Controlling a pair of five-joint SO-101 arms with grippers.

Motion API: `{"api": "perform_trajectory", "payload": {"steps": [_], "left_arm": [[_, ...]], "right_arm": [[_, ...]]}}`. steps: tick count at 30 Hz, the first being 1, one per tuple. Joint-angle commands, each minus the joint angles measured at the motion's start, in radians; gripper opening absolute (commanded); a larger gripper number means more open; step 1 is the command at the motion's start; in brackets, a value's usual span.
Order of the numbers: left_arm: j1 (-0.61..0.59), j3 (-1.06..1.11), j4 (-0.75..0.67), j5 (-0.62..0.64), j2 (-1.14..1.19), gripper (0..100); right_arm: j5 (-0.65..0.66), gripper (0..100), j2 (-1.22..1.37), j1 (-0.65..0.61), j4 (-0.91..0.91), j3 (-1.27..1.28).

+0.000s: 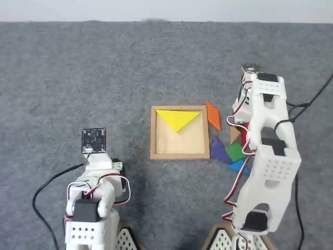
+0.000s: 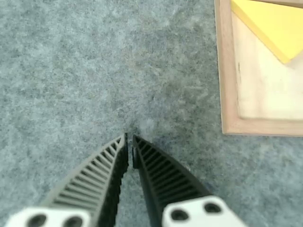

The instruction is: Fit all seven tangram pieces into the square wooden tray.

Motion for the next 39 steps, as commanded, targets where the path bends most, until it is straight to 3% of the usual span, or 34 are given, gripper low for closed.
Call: {"api": "perform_trajectory", "payload": {"steps": [1, 15, 20, 26, 30, 35, 39], "left_arm": [[-0.006, -0.013, 0.005, -0.015, -0.02, 1], [-0.006, -0.013, 0.005, -0.015, -0.02, 1], [-0.006, -0.013, 0.005, -0.015, -0.02, 1], [-0.006, -0.013, 0.005, -0.015, -0.02, 1], [-0.006, -0.013, 0.005, -0.015, -0.02, 1], [-0.006, -0.013, 0.005, -0.015, -0.02, 1], [-0.006, -0.013, 0.005, -0.015, -0.02, 1]], "right_arm": [[-0.032, 0.7, -0.15, -0.065, 0.058, -0.026], [-0.054, 0.7, -0.659, -0.277, 0.252, 0.04], [-0.074, 0.7, -0.733, -0.498, 0.096, 0.282], [-0.287, 0.7, -0.731, -0.549, -0.163, 0.465], [-0.394, 0.7, -0.687, -0.579, -0.286, 0.488], [-0.427, 0.7, -0.521, -0.687, -0.383, 0.436], [-0.592, 0.7, -0.42, -0.716, -0.395, 0.351]]}}
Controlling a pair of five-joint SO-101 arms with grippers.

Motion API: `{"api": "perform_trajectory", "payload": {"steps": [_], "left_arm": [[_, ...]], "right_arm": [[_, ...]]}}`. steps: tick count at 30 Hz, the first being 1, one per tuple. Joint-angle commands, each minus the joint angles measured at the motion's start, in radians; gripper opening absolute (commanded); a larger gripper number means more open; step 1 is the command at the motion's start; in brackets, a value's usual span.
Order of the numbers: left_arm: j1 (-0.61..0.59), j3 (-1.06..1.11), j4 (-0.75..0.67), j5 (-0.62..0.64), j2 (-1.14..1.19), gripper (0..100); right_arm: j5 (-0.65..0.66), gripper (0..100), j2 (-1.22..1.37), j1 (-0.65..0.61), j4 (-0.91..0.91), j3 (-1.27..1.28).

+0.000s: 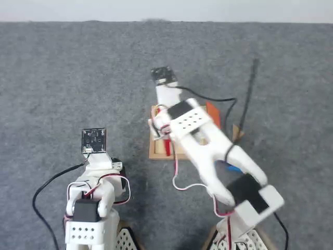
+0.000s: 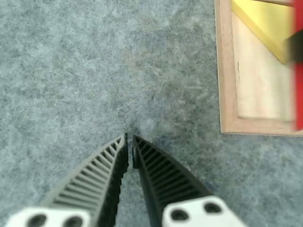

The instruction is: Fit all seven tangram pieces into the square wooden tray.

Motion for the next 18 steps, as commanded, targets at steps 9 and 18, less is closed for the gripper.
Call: {"api": "perform_trajectory", "payload": {"steps": [9, 18], "left_arm": [[-0.006, -0.013, 0.005, -0.015, -0.02, 1], [-0.006, -0.013, 0.005, -0.015, -0.02, 1]], "right_arm": [[-0.17, 0.9, 0.104, -0.028, -0.127, -0.137], [-0.199, 1.0, 0.104, -0.028, -0.182, -0.098]]}}
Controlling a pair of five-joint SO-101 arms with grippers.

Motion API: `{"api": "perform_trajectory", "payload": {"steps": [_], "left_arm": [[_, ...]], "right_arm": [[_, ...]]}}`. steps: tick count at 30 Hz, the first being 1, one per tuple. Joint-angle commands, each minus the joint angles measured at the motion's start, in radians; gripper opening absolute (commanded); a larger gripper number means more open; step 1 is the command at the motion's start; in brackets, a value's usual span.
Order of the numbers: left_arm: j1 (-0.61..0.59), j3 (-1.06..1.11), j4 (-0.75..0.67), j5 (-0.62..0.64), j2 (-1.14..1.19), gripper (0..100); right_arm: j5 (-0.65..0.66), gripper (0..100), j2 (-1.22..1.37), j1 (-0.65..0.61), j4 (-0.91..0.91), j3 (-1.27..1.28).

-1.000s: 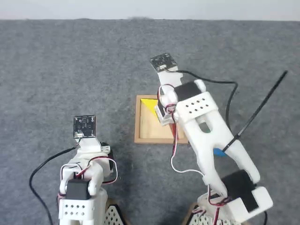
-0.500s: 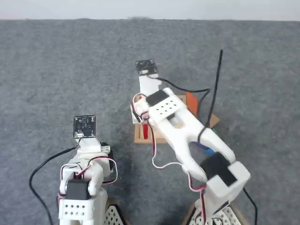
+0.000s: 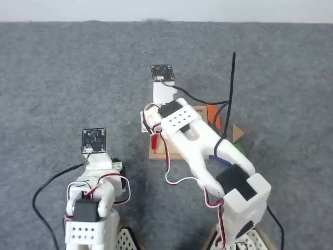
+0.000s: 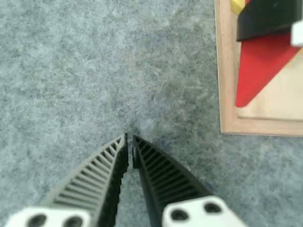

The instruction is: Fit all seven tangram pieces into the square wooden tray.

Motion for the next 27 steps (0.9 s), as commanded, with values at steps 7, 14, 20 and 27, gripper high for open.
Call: {"api": "perform_trajectory", "payload": {"steps": [7, 14, 20, 27], "left_arm": [[-0.006, -0.013, 0.005, -0.015, -0.02, 1], [-0.006, -0.013, 0.005, -0.015, -0.02, 1], [-0.006, -0.013, 0.005, -0.015, -0.02, 1], [-0.006, -0.013, 0.005, -0.015, -0.02, 1]], "right_arm": [[0.031, 1.0, -0.021, -0.005, -0.035, 0.006], [0.034, 1.0, -0.021, -0.007, 0.005, 0.006], [0.107, 1.1, -0.021, -0.028, 0.007, 0.029], [0.107, 13.8, -0.021, -0.05, 0.01, 0.031]]}}
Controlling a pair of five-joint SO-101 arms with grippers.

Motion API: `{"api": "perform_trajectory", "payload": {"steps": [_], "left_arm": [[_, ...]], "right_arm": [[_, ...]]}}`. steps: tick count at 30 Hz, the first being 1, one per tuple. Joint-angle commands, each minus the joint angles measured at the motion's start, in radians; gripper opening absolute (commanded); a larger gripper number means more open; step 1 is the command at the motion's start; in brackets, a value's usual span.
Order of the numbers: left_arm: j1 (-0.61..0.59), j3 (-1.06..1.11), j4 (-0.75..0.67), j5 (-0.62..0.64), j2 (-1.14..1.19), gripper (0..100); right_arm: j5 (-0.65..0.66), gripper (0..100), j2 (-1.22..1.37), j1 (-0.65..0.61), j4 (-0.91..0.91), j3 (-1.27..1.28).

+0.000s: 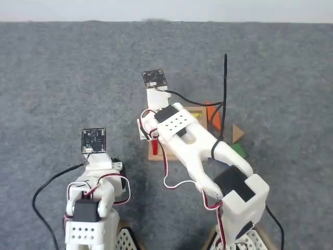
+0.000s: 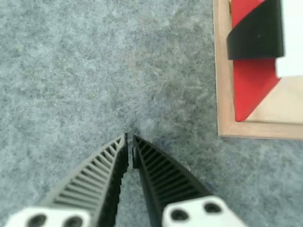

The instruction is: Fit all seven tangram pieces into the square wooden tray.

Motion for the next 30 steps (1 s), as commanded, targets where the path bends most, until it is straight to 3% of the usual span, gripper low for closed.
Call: {"api": "perform_trajectory", "payload": {"steps": [1, 30], "left_arm": [[-0.006, -0.013, 0.005, -0.015, -0.02, 1], [-0.006, -0.013, 0.005, -0.015, -0.02, 1]], "right_arm": [[0.014, 15.1, -0.021, -0.013, 0.013, -0.008], [0.035, 14.7, -0.145, 0.131, 0.091, -0.048]]}}
